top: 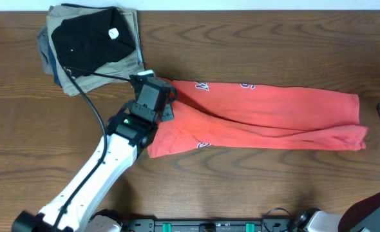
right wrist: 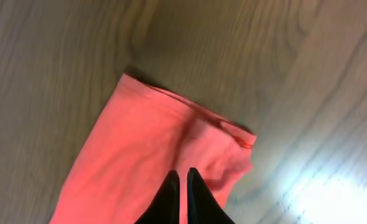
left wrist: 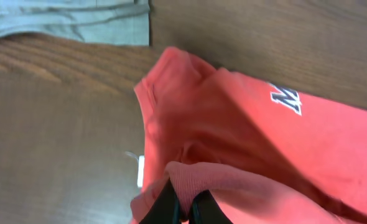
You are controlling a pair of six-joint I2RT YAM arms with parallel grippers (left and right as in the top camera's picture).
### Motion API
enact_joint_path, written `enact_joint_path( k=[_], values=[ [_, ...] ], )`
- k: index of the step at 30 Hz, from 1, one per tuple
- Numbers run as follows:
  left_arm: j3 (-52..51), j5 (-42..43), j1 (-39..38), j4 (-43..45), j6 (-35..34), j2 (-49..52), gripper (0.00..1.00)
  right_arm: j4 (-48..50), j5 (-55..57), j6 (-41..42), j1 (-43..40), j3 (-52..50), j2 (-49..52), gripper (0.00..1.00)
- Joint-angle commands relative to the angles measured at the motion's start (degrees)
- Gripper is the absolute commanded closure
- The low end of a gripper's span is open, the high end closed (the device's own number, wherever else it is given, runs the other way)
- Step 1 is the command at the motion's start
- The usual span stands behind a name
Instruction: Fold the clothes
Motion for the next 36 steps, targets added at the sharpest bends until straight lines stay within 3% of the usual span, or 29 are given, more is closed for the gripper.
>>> enact_joint_path(
  k=[1,6,11,12,16,18,25,30,36],
  values=[
    [1.0,-1.3,1.4,2.0,1.4,2.7,0.94,1.2,0.2,0.4,2.0,-0.1,3.0,0.98],
    [1.0,-1.3,1.4,5.2,1.4,7.0,0.94,3.5,0.2,0.3,4.0,0.0,7.2,0.98],
    [1.0,-1.4,1.5,9.6,1.6,11.0,0.94,2.8,0.2,0.2,4.9,0.0,10.1,0.88],
    [1.0,-1.4,1.6,10.7,1.6,11.7,0.94,2.4,0.0,0.1,4.9,0.0,10.1,0.82],
    [1.0,-1.4,2.6,15.0,1.6,15.3,0.94,0.7,-4.0,-4.0,4.8,0.0,10.1,0.33],
    [1.0,-1.4,3.3,16.0,1.5,17.2,0.94,-1.8,-5.7,-5.2,4.8,0.0,10.1,0.2],
    [1.0,-1.3,4.7,15.2,1.6,22.4,0.94,-11.0,-1.0,-5.0,4.8,0.0,10.1,0.15],
    [1.0,-1.3,4.7,15.1,1.5,23.3,0.94,-12.8,7.9,-0.9,4.5,-0.2,10.1,0.13],
    [1.0,-1.3,4.7,16.3,1.5,23.4,0.94,-11.7,8.0,0.6,4.1,-3.3,10.1,0.12]
  ],
)
